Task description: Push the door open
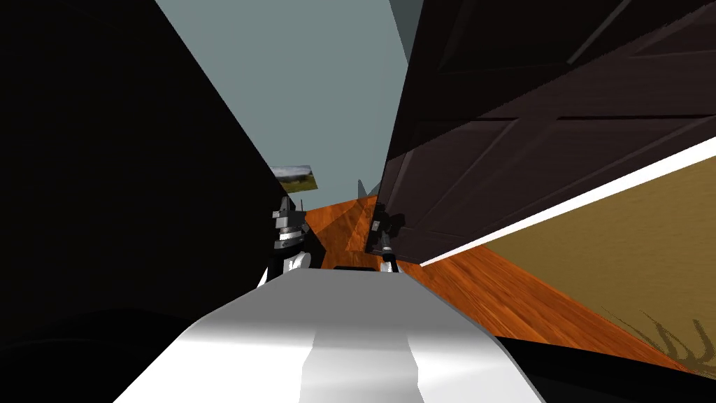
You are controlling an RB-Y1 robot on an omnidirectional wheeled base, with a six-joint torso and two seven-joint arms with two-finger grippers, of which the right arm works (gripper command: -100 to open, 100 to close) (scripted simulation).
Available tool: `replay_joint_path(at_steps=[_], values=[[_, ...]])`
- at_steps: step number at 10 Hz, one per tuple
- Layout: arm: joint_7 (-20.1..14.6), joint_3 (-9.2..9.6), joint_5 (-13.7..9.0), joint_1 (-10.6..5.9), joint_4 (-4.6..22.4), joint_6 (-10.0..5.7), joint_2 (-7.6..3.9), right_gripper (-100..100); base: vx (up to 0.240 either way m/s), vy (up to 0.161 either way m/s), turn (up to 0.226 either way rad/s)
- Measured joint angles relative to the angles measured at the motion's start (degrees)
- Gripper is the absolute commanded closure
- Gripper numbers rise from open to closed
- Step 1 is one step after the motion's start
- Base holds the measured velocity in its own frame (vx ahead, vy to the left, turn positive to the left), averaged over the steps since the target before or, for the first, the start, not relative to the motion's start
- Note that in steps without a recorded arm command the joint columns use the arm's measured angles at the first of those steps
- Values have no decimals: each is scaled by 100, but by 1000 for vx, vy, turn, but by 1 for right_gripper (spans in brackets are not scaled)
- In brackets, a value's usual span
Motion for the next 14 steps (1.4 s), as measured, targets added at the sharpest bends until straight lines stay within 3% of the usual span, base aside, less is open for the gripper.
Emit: replay_joint_path(at_steps=[2, 3, 4, 5, 6, 8, 10, 12, 14], values=[[151, 1, -3, -47, 100, -24, 219, -100, -204, 87, -119], [212, 5, -3, -33, 86, -28, 331, -100, -133, 37, -71], [272, 20, 4, 74, -109, 60, 457, -100, -86, 30, -61], [304, 14, -1, 23, -20, 47, 555, -100, -34, 14, -9], [309, 14, -2, 16, 1, 31, 565, -100, 97, -7, 28], [300, -1, -7, 23, 30, -20, 393, -100, 198, -17, 22], [302, -17, -13, 35, -12, -3, 303, -100, 215, 6, 31], [296, -44, -24, 4, 63, -73, 273, -100, 247, 0, 30], [289, -64, -31, 5, 80, -114, 326, -100, 241, -8, 24]])
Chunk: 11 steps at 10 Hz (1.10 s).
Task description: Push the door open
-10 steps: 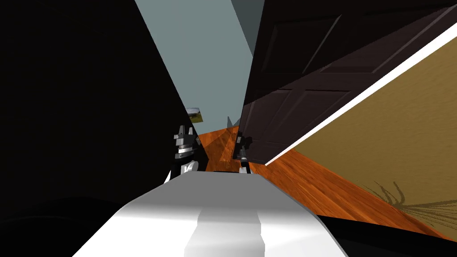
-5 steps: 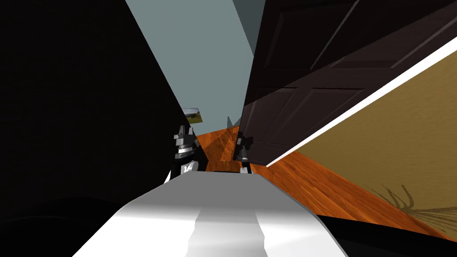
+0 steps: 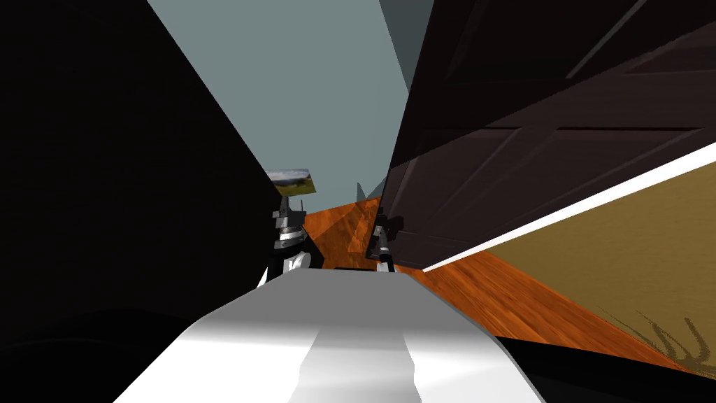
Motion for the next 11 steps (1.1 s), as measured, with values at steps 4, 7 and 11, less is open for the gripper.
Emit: replay_joint_path(at_steps=[4, 7, 11], values=[[-7, -18, -6, -33, 33, -31, 55, 100, 4, 0, 2], [-5, -9, -3, -13, 51, -15, 62, 100, -9, 1, -1], [82, -111, -71, 101, -76, 86, -40, 100, 159, 20, -64]])
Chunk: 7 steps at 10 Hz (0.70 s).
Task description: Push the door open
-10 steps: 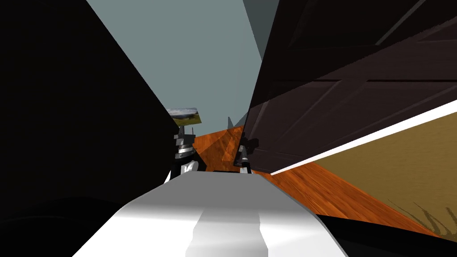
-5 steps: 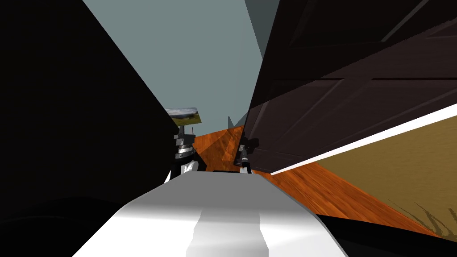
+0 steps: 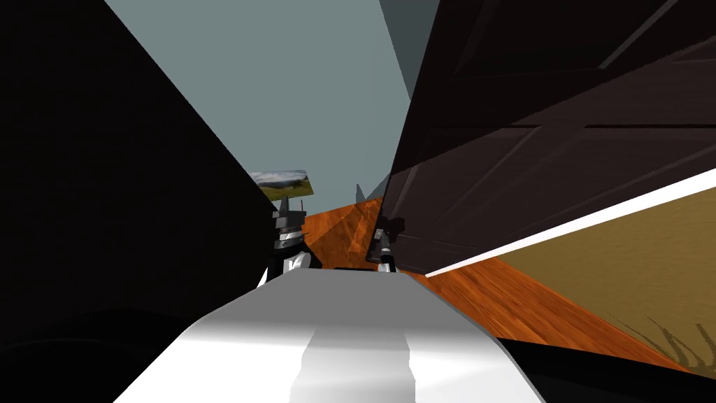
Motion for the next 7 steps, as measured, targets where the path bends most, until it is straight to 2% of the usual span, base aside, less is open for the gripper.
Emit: replay_joint_path(at_steps=[1, 3, 5, 6, 7], values=[[14, -82, -51, -58, 37, -8, -55, -100, -12, 15, -228], [71, 80, -134, -164, 159, -48, -129, -100, -175, -48, -168], [156, 284, -225, -193, 130, -9, -101, -100, -213, -30, -202], [176, 389, -285, -327, 327, -68, -55, -100, -214, 6, -193], [243, 491, -339, -357, 300, -46, 58, -100, -189, 61, -152]])
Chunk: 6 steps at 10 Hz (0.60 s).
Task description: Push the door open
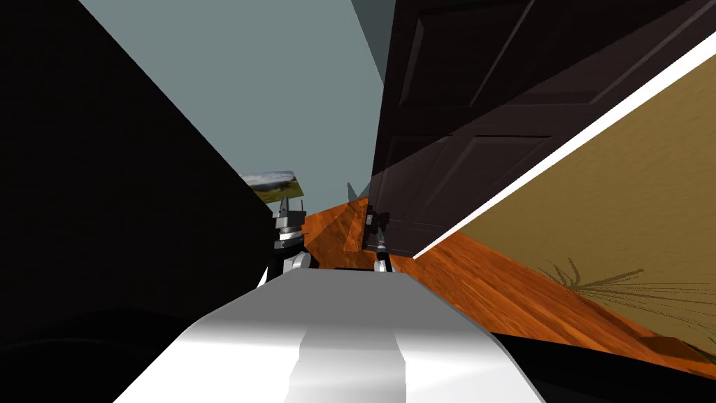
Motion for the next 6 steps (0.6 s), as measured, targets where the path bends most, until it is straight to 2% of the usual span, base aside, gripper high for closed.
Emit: replay_joint_path(at_steps=[1, 2, 3, 4, 5, 6], values=[[45, 115, -40, 55, -100, 48, 97, -100, -109, 49, -52], [58, 165, -59, 47, -80, 44, 149, -100, -25, 19, 8], [53, 173, -70, -14, 21, 2, 168, -100, -48, 53, -88], [51, 218, -98, -99, 151, -56, 260, -100, -32, 36, -26], [51, 225, -102, -107, 167, -70, 272, -100, 111, 7, 33], [36, 220, -102, -108, 197, -92, 169, -100, 203, -36, 18]])
